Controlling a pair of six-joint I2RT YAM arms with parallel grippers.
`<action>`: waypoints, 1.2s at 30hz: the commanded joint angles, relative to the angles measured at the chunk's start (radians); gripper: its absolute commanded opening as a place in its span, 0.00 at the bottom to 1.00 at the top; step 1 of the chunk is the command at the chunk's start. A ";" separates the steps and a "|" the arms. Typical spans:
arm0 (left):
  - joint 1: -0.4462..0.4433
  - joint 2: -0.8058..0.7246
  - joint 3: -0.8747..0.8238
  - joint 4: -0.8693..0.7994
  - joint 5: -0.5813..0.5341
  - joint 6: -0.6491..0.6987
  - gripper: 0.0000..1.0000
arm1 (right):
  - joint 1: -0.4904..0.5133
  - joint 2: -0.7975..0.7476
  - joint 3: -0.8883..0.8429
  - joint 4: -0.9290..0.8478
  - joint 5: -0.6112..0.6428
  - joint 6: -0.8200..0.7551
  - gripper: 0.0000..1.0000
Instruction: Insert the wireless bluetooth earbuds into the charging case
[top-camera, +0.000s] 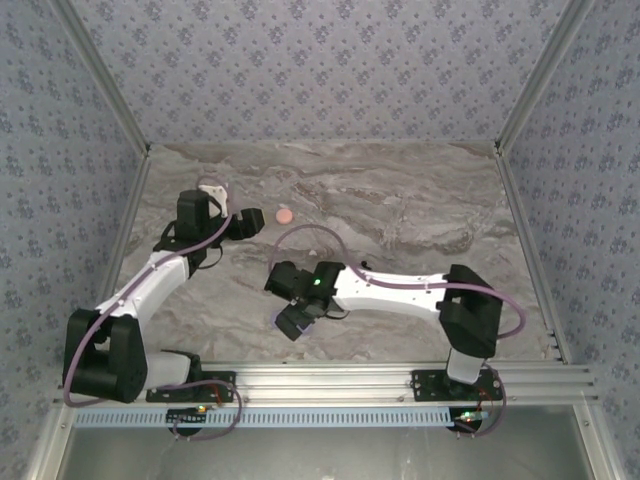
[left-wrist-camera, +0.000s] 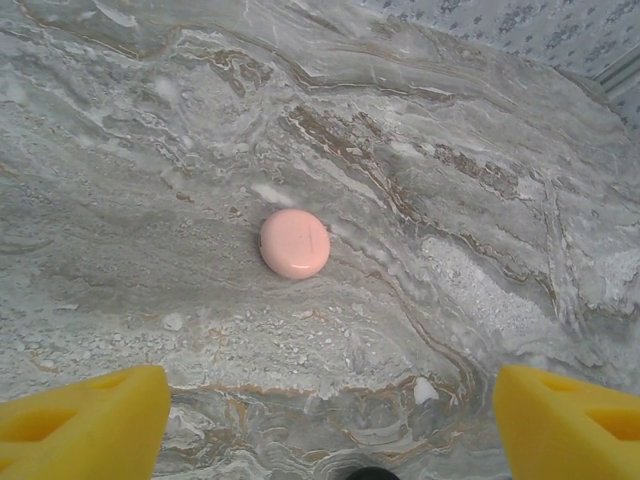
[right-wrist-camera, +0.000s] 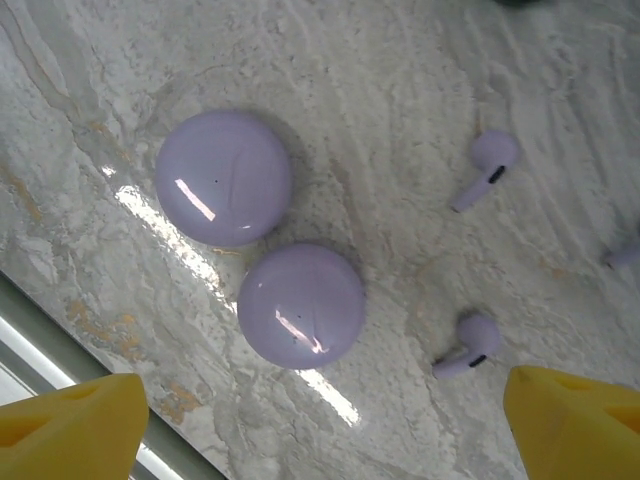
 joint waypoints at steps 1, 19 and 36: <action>0.006 -0.040 -0.016 0.024 -0.026 -0.007 0.84 | 0.011 0.067 0.055 -0.078 -0.002 -0.040 0.91; 0.006 -0.057 -0.030 0.013 -0.036 0.007 0.86 | -0.016 0.238 0.099 -0.072 -0.036 -0.045 0.70; 0.004 -0.079 -0.001 0.033 0.087 0.004 0.85 | -0.050 -0.005 0.012 -0.019 0.101 -0.129 0.49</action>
